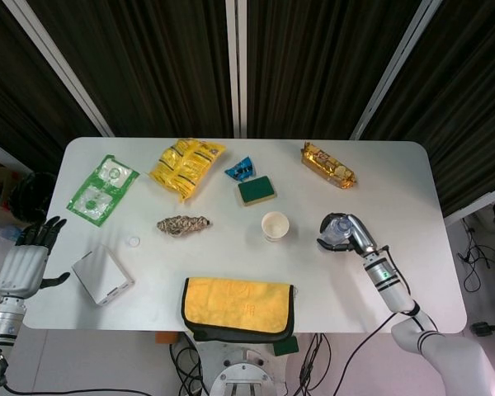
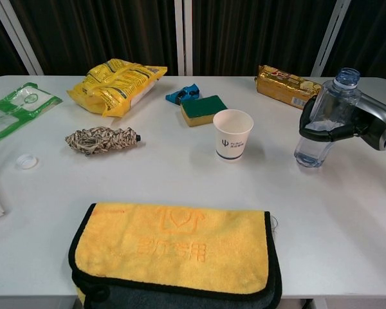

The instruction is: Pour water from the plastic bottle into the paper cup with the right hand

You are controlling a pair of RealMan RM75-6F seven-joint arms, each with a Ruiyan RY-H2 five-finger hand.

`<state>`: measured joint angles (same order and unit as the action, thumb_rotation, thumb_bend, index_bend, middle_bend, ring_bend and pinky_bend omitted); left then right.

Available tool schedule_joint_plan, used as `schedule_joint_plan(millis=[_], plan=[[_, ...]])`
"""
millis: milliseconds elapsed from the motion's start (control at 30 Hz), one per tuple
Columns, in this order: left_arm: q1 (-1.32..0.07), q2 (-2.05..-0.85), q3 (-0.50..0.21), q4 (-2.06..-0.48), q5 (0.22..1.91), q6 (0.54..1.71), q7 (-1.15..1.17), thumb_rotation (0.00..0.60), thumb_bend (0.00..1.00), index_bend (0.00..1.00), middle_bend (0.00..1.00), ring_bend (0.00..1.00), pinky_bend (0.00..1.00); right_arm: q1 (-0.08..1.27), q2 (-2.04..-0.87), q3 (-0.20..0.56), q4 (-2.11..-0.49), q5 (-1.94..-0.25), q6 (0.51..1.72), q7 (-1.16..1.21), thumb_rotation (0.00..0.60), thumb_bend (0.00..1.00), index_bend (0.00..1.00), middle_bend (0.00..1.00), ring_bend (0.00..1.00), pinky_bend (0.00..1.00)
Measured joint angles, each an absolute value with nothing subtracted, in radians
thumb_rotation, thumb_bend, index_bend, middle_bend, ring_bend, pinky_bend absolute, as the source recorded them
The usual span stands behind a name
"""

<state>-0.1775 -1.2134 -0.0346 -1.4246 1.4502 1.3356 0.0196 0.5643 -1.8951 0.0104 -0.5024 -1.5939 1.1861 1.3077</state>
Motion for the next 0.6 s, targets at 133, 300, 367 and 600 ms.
schedule_joint_plan(millis=[133, 300, 367, 600], plan=[[-0.18, -1.214, -0.033, -1.424, 1.451, 1.333, 0.021, 0.6, 0.09, 0.08, 0.07, 0.02, 0.13, 0.562, -1.917, 0.0, -0.464, -1.599, 1.18, 1.325, 0.6, 0.32, 0.79, 0.58, 0.41, 0.28], [-0.182, -1.216, -0.032, -1.423, 1.45, 1.33, 0.022, 0.6, 0.09, 0.08, 0.07, 0.02, 0.13, 0.562, -1.938, -0.01, -0.425, -1.602, 1.171, 1.335, 0.6, 0.32, 0.79, 0.58, 0.4, 0.27], [-0.182, -1.217, -0.03, -1.423, 1.448, 1.326, 0.022, 0.6, 0.09, 0.08, 0.07, 0.02, 0.13, 0.563, -1.94, -0.014, -0.42, -1.603, 1.163, 1.34, 0.6, 0.32, 0.78, 0.58, 0.39, 0.27], [-0.182, -1.218, -0.029, -1.423, 1.446, 1.326, 0.025, 0.6, 0.09, 0.08, 0.07, 0.02, 0.13, 0.566, -1.945, -0.027, -0.402, -1.61, 1.158, 1.337, 0.6, 0.32, 0.74, 0.56, 0.34, 0.22]])
